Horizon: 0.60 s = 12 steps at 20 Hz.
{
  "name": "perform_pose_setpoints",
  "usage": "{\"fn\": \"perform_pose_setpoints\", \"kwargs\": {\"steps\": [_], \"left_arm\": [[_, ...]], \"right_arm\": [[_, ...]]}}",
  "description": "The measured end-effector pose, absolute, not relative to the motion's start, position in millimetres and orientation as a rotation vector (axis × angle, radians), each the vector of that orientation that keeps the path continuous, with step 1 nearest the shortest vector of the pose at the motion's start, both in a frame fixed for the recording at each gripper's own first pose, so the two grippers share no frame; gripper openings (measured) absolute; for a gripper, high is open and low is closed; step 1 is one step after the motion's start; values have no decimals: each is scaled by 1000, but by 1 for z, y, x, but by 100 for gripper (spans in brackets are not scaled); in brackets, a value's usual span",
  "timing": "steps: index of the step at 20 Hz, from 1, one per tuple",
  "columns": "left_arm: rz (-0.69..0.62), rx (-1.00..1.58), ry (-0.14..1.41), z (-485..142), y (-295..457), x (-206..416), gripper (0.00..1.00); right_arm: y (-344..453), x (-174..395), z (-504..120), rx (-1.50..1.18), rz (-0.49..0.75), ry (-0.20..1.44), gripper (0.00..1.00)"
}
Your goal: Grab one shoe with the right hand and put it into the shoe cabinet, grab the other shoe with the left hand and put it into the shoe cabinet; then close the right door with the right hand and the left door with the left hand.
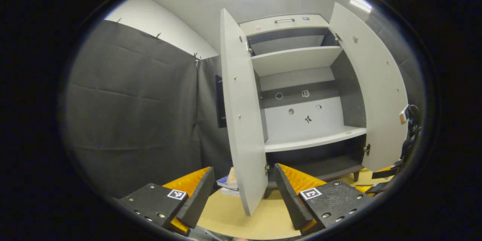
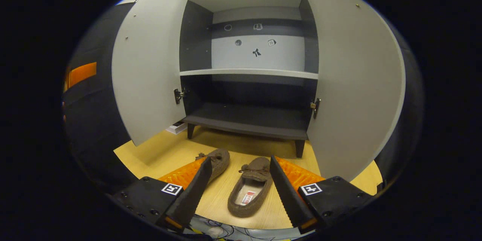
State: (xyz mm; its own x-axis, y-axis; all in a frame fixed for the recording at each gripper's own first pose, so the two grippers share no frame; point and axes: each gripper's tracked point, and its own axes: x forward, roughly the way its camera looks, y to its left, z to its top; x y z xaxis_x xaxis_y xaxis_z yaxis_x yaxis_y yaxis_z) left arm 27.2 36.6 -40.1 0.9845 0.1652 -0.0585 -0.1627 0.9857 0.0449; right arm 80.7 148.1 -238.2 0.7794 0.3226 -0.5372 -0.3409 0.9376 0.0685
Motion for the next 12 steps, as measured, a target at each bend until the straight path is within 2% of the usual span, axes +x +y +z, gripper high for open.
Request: {"fn": "perform_pose_setpoints", "kwargs": {"steps": [1, 12], "left_arm": [[171, 42, 66, -42, 41, 29, 97], [249, 54, 127, -72, 87, 41, 97]], "right_arm": [[152, 82, -248, -41, 366, 599, 98], [179, 85, -343, -80, 415, 875, 98]]}}
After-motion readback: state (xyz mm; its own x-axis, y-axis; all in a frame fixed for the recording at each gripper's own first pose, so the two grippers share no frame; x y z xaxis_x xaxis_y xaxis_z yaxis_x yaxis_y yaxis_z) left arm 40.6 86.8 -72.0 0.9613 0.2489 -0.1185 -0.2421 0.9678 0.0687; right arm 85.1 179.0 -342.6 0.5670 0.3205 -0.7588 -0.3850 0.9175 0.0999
